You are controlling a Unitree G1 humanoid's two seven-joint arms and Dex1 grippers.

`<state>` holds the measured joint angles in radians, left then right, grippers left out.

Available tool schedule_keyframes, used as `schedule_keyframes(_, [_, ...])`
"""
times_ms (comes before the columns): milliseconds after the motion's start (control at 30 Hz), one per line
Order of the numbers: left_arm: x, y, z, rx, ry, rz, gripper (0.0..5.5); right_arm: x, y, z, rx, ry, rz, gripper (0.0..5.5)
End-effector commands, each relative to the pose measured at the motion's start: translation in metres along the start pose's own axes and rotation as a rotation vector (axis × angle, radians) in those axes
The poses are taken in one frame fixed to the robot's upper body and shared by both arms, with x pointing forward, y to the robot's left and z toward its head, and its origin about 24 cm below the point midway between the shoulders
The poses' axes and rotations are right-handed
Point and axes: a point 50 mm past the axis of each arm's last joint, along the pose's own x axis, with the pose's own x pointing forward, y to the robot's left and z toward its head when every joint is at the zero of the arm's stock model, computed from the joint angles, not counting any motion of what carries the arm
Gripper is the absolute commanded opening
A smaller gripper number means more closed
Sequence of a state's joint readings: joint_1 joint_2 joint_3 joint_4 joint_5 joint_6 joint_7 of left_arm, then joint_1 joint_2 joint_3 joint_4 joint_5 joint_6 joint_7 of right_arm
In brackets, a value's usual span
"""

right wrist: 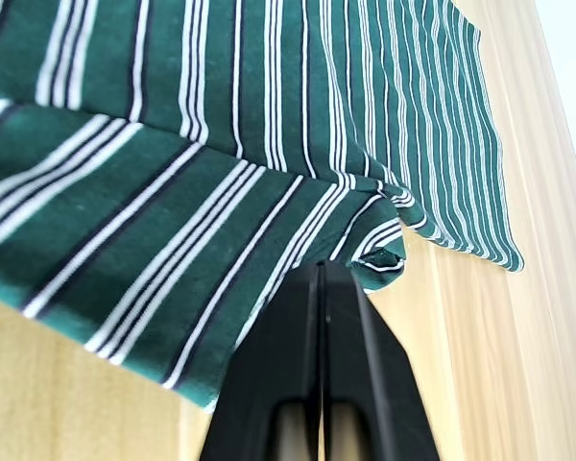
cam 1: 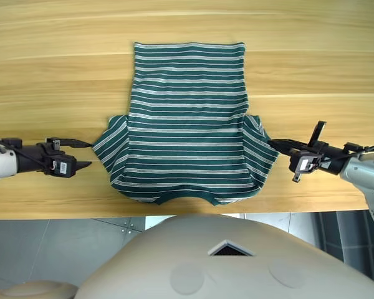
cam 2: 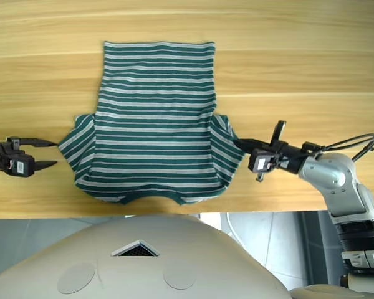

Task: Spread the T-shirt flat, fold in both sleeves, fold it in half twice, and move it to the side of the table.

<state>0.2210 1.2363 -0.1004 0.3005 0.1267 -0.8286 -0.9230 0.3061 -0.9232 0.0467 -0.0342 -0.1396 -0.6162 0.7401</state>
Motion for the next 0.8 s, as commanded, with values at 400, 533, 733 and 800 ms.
schedule_keyframes(400, [0.022,0.006,-0.011,0.098,0.108,0.047,2.45,-0.001,0.000,0.004,-0.012,-0.007,-0.001,0.00])
schedule_keyframes(533, [0.026,0.005,-0.008,0.120,0.094,0.037,2.20,-0.002,0.001,0.005,-0.011,-0.006,0.003,0.00])
schedule_keyframes(733, [0.026,-0.001,-0.004,0.113,0.065,0.011,1.23,-0.003,0.002,0.005,-0.008,-0.007,0.007,0.00])
schedule_keyframes(800, [0.025,-0.001,-0.004,0.099,0.069,0.012,1.32,-0.003,0.002,0.005,-0.009,-0.007,0.007,0.00])
